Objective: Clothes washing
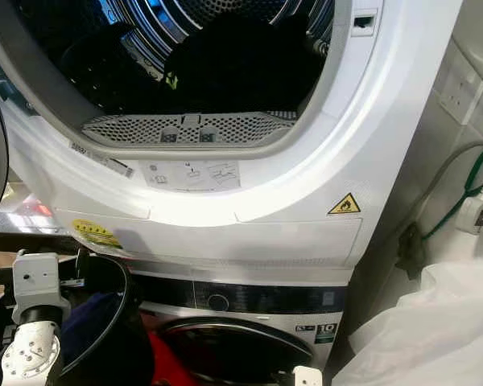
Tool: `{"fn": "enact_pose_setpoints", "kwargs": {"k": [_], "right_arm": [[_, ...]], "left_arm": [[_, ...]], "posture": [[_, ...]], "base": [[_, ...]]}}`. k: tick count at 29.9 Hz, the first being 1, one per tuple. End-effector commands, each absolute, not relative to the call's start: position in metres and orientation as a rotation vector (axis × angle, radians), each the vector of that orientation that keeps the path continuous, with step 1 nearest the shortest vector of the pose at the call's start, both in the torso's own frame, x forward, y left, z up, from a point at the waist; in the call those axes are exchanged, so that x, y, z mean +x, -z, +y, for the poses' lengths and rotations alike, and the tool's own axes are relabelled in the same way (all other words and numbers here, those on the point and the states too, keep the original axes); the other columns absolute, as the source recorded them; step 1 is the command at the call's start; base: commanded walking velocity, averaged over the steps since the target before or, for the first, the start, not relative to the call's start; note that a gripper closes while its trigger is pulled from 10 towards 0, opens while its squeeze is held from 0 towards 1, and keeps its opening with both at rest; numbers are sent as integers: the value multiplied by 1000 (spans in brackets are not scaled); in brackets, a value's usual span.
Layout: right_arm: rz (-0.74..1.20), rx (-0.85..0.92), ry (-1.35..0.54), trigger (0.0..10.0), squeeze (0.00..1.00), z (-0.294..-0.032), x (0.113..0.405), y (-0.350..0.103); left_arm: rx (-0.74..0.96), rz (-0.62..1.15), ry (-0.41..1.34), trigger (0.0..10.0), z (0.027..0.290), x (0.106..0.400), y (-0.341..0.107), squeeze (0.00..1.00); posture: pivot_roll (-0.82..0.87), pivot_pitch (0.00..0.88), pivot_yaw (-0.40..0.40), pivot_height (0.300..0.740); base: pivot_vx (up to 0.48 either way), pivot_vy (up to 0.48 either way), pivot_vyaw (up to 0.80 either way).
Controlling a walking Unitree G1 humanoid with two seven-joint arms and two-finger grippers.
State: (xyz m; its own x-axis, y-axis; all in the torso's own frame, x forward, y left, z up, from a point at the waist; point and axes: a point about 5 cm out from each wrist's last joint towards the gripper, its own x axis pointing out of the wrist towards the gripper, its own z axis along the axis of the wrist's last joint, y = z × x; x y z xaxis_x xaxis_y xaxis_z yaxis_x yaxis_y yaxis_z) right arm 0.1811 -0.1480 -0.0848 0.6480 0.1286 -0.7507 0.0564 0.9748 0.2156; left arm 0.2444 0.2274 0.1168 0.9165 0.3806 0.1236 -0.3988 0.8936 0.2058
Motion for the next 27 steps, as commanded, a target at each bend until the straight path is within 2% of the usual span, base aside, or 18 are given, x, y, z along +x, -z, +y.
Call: {"fn": "enact_pose_setpoints", "kwargs": {"k": [1,21,27], "right_arm": [[870,248,-40,10000,0,-142,178,86],[871,250,-53,10000,0,-136,178,86],[854,273,-34,10000,0,-136,184,84]], "left_arm": [[241,-52,-411,10000,232,242,-113,0],[254,-63,-411,10000,235,239,-115,0],[259,-86,-410,10000,238,246,-121,0]], "posture": [[-77,27,136,740],[-71,11,134,740],[-9,0,143,740]], "base": [[0,0,0],[0,0,0],[0,0,0]]}}
